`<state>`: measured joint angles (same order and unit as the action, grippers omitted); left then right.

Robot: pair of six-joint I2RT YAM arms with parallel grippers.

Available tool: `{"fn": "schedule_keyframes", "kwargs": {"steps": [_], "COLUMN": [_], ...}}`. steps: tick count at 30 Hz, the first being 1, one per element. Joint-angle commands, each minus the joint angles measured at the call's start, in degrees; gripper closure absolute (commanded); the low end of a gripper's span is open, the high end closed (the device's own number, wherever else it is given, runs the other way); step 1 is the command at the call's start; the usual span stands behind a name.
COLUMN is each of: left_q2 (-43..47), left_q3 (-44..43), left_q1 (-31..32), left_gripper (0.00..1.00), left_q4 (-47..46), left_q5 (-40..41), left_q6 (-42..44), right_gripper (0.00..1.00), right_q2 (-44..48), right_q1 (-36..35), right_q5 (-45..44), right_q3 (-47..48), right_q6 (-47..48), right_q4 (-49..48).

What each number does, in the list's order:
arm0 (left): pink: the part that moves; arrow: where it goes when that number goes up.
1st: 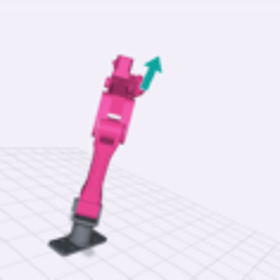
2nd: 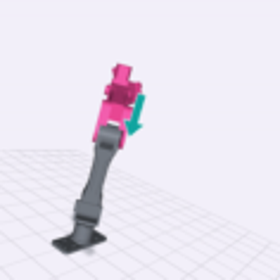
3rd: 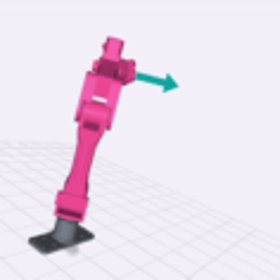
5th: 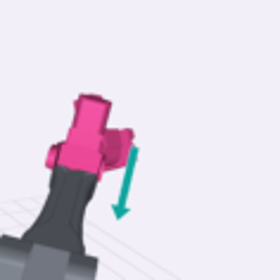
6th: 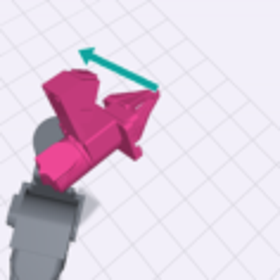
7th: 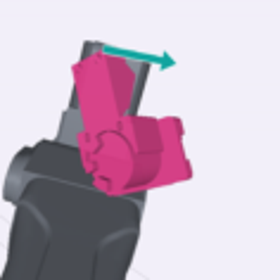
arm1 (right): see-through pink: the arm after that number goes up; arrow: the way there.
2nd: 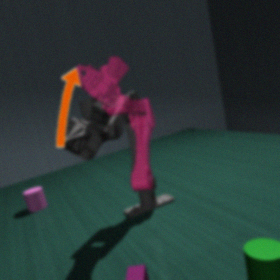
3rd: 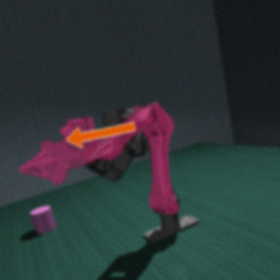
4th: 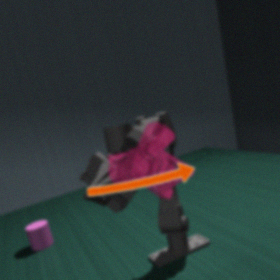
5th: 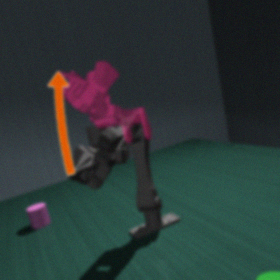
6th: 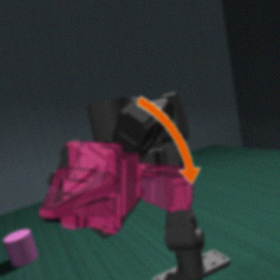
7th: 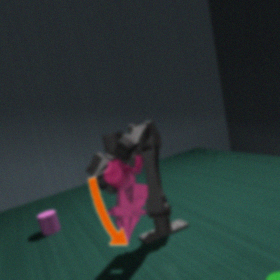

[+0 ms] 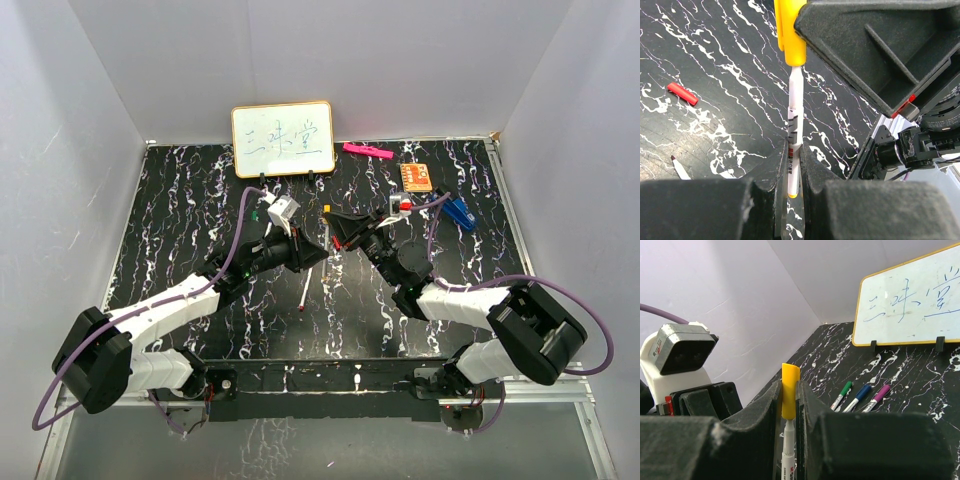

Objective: Insert the pens into the pen caps

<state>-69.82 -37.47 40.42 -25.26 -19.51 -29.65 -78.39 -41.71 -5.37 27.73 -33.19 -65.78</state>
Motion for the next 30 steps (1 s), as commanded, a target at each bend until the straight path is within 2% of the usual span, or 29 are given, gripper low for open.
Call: {"fn": "schedule_keyframes", "kwargs": {"steps": [1, 12, 23, 30], "left_q2": [1.66, 3.78, 2.35, 3.77], "left_q3": [-0.25, 1.3, 1.2, 1.18], "left_q1": [0.27, 0.2, 0.18, 0.18], "left_gripper": [1.0, 1.0, 1.0, 1.0], "left_q4": [-2.0, -3.39, -6.9, -8.99], "left_q5": [0.09, 3.41, 2.2, 5.38], "left_q6": [0.03, -1.32, -3.53, -3.77], "right_gripper": [1.0, 1.0, 1.0, 1.0], "right_q2": [0.23, 0.82, -0.54, -0.89], "right_q1": [0.1, 0.1, 0.13, 0.11], "right_q5": [1.03, 1.2, 3.32, 6.06], "right_q3": [0.6, -0.45, -0.57, -0.48], "right_q6": [-0.52, -1.09, -2.01, -2.37], "right_q4": [-2.3, -2.52, -2.52, 1.31]}}
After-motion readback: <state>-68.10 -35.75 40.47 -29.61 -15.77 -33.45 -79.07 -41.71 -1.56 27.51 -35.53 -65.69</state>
